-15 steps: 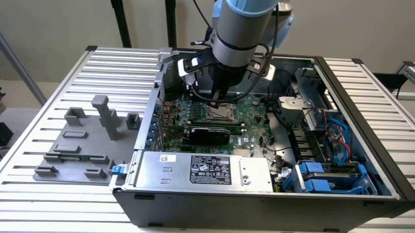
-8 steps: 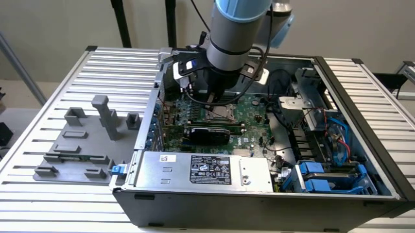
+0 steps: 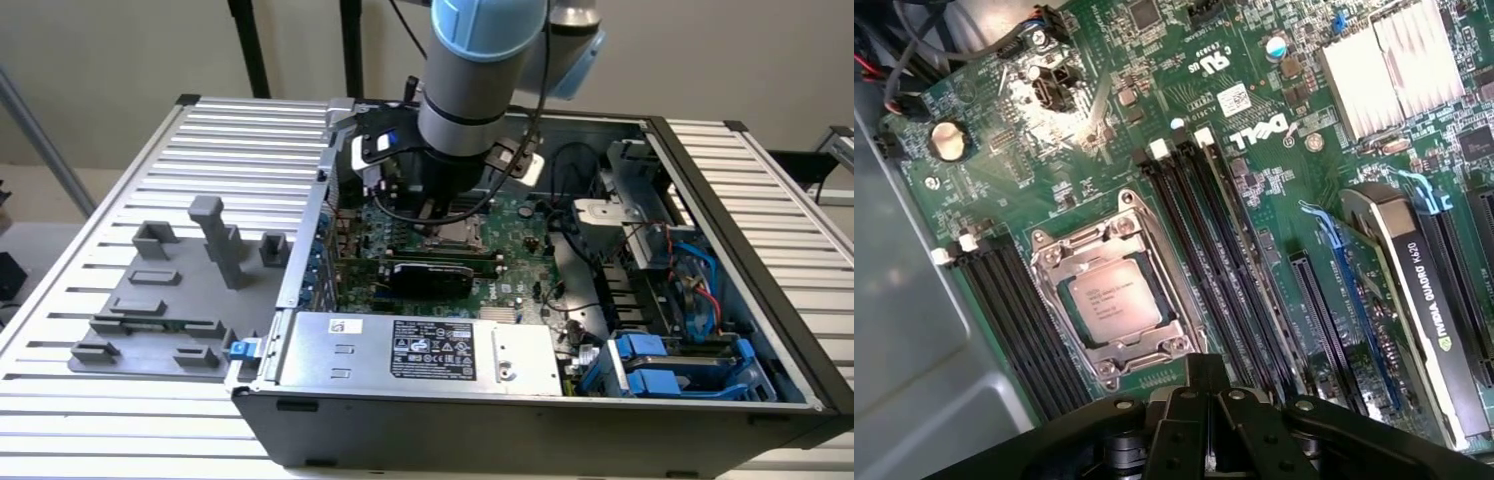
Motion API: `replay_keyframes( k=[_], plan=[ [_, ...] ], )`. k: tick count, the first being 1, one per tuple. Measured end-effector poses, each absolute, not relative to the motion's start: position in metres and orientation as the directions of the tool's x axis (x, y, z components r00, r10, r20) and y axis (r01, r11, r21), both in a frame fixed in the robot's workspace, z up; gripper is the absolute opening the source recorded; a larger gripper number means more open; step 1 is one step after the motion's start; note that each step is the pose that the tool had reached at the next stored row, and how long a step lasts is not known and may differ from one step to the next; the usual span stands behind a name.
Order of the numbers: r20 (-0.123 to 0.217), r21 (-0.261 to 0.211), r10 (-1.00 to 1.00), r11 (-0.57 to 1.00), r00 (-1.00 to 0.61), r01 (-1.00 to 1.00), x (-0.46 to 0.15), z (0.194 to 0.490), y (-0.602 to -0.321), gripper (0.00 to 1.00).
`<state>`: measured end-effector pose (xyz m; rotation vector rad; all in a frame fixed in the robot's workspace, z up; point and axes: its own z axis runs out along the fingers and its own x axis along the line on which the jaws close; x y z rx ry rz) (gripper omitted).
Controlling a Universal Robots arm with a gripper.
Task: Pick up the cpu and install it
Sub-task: 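Install the second cpu locking lever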
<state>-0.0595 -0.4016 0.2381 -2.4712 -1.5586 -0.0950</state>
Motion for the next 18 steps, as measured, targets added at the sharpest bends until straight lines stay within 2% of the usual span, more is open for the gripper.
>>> replay_keyframes(
  k=[18],
  plan=[
    [0.158, -0.152, 0.865, -0.455, 0.476, 0.878, -0.072, 0.213, -0.393, 0.11]
  ],
)
